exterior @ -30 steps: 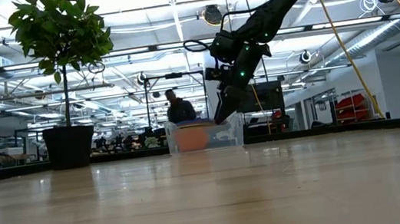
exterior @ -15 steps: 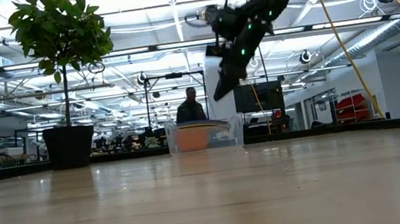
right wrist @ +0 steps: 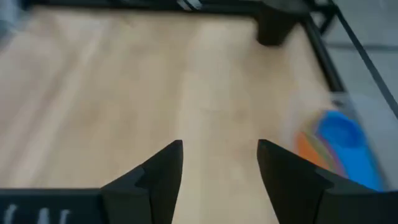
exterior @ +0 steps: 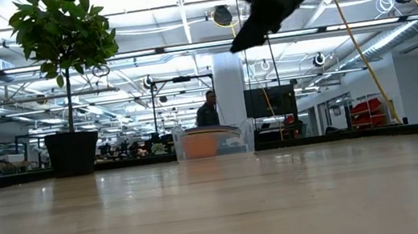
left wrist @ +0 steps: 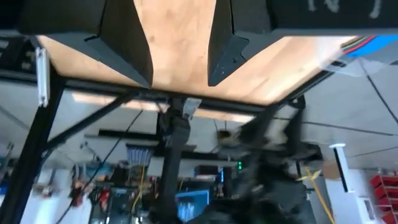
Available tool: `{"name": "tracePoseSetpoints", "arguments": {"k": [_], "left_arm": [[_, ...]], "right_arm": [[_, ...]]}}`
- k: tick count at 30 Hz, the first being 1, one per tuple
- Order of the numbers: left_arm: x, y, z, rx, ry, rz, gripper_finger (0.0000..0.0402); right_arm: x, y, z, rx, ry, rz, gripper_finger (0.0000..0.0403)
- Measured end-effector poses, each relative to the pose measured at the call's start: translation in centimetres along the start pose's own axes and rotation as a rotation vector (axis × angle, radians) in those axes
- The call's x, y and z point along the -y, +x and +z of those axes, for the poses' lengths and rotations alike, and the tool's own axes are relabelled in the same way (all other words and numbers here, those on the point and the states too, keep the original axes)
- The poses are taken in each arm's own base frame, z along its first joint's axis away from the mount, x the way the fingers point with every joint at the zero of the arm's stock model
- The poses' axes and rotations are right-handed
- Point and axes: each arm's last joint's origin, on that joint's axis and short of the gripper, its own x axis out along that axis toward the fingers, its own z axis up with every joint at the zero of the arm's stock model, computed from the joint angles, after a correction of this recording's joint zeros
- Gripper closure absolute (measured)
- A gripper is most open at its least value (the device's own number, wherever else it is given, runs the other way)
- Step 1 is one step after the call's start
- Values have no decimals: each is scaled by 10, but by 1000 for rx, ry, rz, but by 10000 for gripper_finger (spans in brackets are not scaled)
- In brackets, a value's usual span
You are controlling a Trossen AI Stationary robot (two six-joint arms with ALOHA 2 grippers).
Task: Nest measuring cups in basket
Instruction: Return to Home Position
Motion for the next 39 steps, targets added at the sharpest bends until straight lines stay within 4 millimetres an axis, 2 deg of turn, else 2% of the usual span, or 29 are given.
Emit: {"name": "tracePoseSetpoints", "arguments": {"k": [4,8,10,13,18,22,27,31,39], "left_arm": [[0,-1,-6,-46,27,-1,279],[-1,-1,-11,-94,50,8,347],[-2,-1,-12,-100,57,11,383],[-2,-1,-12,-103,57,10,392],[0,1,-19,-139,95,-5,389],[-2,1,-28,-163,115,0,397],[-11,-6,-56,-126,125,-8,387],[-25,-16,-82,-87,95,-6,397],[-43,-36,-106,-3,22,-66,387]], "right_arm": [[-48,-12,-24,119,7,71,228],[-91,-21,-55,243,13,86,269],[-108,-22,-73,305,-3,92,294],[-124,-22,-98,349,-31,91,336],[-135,-18,-129,352,-57,67,396],[-140,-17,-148,398,-70,88,392],[-141,-17,-170,424,-90,89,396],[-141,-16,-186,378,-93,90,402],[-139,-19,-185,423,-93,60,402]]}}
